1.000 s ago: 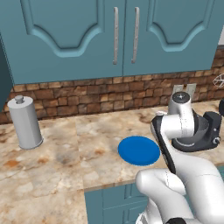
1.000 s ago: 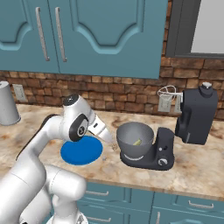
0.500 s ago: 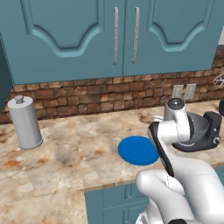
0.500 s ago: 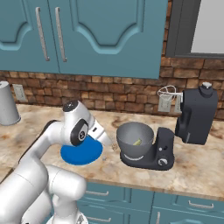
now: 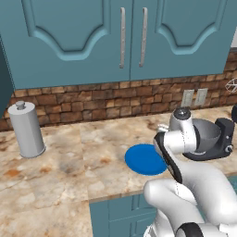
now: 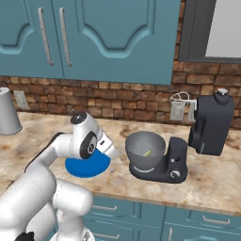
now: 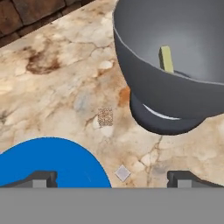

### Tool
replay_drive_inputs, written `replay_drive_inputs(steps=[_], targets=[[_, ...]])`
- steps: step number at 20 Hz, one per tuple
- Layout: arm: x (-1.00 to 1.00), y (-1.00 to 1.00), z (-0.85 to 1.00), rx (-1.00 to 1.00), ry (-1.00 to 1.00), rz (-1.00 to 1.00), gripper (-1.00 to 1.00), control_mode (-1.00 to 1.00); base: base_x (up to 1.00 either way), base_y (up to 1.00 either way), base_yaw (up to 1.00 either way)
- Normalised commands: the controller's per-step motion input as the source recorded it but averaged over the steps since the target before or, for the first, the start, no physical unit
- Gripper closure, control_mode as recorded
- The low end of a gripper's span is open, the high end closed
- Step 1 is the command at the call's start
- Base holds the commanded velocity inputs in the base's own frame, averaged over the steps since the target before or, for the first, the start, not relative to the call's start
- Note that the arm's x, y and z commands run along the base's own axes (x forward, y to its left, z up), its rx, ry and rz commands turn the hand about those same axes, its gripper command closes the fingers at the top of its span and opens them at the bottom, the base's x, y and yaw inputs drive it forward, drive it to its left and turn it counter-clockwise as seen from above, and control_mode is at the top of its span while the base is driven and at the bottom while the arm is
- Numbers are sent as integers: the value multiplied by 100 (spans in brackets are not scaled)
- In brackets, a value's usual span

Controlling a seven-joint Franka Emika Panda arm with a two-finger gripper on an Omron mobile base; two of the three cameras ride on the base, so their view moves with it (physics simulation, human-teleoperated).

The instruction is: Add butter and sugar cubes to the stand mixer bowl and then turn on the stand mixer to begin making frosting.

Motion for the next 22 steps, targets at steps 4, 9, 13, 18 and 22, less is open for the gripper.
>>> replay_drive_inputs(steps=[4, 9, 13, 18, 22], targets=[[18, 0, -12, 2, 0, -13, -100, -100, 0, 0, 0], [0, -3, -1, 0, -1, -29, -100, -100, 0, 0, 0], [0, -9, -9, 0, 0, -38, -100, -100, 0, 0, 0], [4, -4, -18, 1, 0, -33, -100, -100, 0, 0, 0], [4, -1, -13, 2, -1, -30, -100, -100, 0, 0, 0]])
